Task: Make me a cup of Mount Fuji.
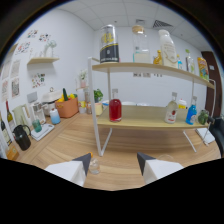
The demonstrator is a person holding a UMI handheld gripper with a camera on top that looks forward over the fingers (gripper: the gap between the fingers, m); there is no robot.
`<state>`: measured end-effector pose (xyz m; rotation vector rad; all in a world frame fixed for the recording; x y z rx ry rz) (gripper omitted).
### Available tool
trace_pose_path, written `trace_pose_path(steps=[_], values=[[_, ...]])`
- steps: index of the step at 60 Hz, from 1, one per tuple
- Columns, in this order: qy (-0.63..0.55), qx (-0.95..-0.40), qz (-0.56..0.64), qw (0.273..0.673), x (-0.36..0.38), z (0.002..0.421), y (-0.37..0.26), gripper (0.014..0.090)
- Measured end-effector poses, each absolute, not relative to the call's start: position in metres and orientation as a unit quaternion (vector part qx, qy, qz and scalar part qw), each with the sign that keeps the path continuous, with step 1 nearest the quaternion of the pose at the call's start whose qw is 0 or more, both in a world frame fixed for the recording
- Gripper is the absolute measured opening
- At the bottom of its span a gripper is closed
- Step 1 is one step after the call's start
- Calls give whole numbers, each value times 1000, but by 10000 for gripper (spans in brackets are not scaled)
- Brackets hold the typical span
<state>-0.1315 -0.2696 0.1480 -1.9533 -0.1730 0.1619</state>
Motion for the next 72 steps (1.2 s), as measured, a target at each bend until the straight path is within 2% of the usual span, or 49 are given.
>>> trace_pose_path(steps=[7, 17, 24, 39, 49, 61, 71, 72], values=[[-69, -816, 46, 573, -76, 158, -285, 862], [-44, -839, 14, 542, 5, 129, -302, 864], [-27, -840, -3, 541, 51, 137, -298, 864], [2, -805, 2, 593, 105, 201, -222, 859], [15, -794, 12, 608, 125, 211, -163, 843], [28, -802, 11, 596, 139, 196, -117, 635], [11, -808, 13, 589, 136, 187, -106, 377], [11, -808, 13, 589, 136, 187, -106, 377]])
